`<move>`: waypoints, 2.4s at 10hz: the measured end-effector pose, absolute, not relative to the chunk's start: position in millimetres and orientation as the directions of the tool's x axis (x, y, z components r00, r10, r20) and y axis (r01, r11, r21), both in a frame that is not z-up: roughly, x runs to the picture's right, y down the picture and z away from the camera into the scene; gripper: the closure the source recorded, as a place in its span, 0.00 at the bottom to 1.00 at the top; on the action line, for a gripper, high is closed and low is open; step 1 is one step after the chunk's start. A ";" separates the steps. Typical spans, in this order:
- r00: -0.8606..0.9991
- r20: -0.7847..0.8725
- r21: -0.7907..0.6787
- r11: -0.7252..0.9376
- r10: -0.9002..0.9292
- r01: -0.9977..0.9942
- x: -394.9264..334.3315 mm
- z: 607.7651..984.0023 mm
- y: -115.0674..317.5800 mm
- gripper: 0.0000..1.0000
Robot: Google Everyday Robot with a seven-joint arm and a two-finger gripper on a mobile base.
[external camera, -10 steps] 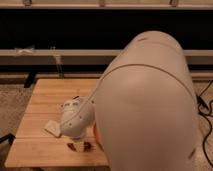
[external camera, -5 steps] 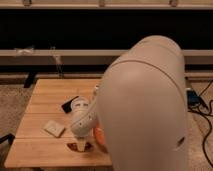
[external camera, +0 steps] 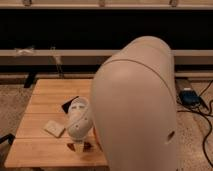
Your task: Place the pepper on the white sponge
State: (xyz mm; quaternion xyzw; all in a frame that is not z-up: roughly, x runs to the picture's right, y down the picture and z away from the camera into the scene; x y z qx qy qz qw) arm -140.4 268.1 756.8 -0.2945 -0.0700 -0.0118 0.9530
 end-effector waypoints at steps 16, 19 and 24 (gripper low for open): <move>0.962 0.271 -0.435 0.886 -0.041 0.161 -201.4 720.6 207.0 1.00; 0.929 0.352 -0.395 0.882 -0.115 0.259 -256.2 721.1 191.0 1.00; 0.887 0.407 -0.381 0.842 -0.218 0.382 -308.4 737.0 194.0 1.00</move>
